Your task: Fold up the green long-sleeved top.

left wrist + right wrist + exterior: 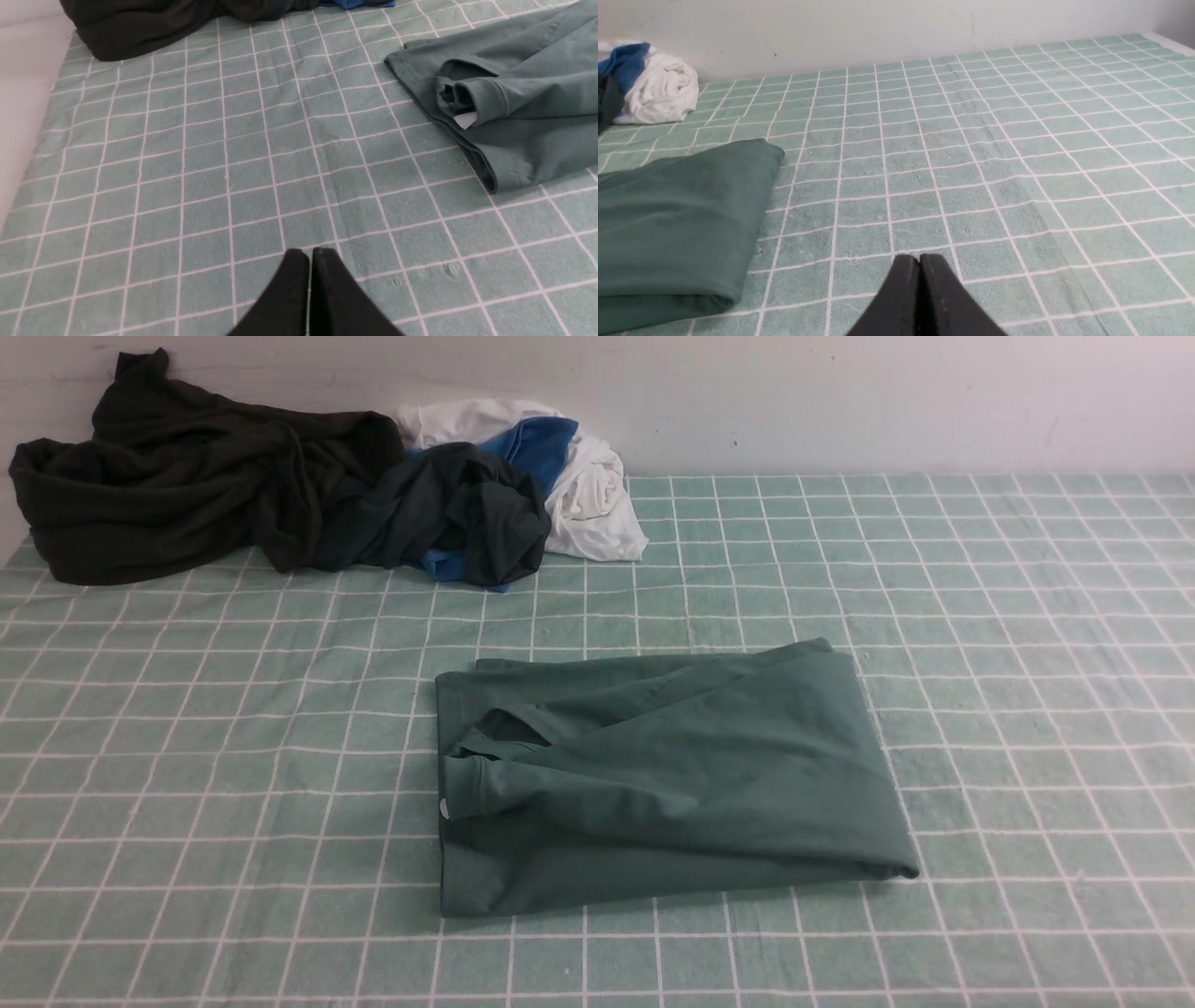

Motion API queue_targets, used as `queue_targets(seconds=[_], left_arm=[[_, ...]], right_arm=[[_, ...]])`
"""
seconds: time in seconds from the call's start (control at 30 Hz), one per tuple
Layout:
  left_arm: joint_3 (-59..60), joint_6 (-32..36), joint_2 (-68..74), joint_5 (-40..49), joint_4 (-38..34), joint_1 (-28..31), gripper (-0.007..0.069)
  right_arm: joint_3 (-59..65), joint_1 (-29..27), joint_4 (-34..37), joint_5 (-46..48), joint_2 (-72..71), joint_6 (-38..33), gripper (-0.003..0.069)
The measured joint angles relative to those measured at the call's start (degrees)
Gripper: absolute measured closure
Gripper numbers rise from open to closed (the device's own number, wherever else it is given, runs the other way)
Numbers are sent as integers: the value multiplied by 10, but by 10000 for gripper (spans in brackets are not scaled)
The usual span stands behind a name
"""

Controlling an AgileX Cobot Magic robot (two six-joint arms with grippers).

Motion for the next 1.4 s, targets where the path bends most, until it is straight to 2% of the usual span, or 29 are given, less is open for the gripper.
queue_targets(seconds=[0.6,0.93,1.4], left_arm=[[0,0,0,0,0,0,628],[0,0,0,0,0,0,628],[0,0,0,0,0,0,628]], right_arm=[[0,1,8,2,0,0,672],[0,38,8,2,0,0,672],[0,41,8,2,0,0,672]])
